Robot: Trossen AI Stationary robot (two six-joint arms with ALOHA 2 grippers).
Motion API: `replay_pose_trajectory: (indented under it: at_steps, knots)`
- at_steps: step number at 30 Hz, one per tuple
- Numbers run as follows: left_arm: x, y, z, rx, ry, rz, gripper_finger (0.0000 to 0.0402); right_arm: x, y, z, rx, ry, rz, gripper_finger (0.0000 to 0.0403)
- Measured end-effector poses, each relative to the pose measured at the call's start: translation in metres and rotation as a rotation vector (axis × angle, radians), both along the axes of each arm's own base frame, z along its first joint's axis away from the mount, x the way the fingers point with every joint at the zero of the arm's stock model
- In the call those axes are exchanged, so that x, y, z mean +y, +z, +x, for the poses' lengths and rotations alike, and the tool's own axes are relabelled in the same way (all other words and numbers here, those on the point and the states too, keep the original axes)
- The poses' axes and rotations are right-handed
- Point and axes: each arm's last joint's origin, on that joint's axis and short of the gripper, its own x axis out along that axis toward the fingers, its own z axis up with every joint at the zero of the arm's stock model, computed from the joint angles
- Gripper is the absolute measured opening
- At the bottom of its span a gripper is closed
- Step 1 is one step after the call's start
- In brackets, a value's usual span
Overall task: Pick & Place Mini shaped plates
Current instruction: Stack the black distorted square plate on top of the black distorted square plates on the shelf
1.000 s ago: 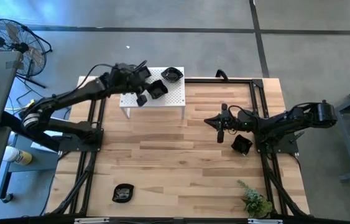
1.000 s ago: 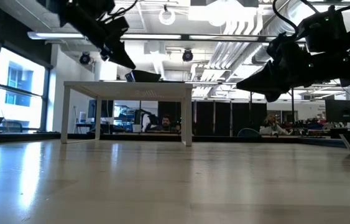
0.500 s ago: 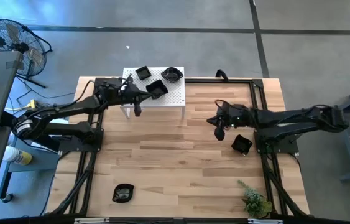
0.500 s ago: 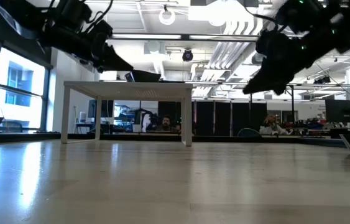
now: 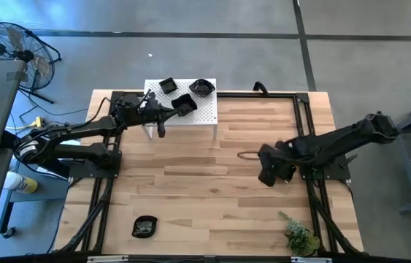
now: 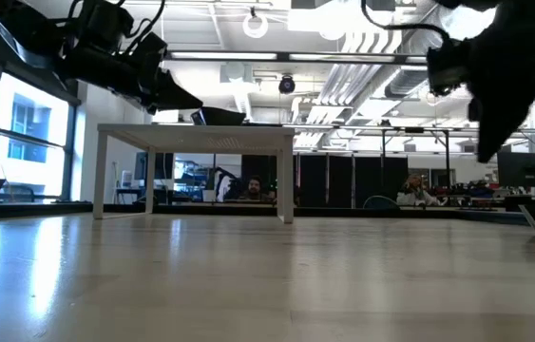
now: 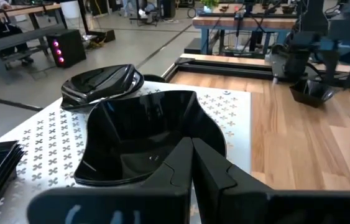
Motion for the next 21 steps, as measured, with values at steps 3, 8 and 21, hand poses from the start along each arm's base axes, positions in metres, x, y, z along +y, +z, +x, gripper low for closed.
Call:
replay_pose_trajectory:
  at_steps: [3,8,21]
  knots:
    - [0.000,0.000,0.000,0.000,0.000,0.000,0.0001,0.014,0.007,-0.003,0.079,-0.018,0.013,0.0123]
    - [0.000,0.000,0.000,0.001,0.001,0.000,0.0001,0.032,0.011,-0.012,0.142,-0.076,0.013,0.0126]
    - [0.000,-0.001,0.000,0.011,0.001,-0.007,0.0001,0.041,-0.017,-0.026,0.182,-0.207,0.045,0.0165]
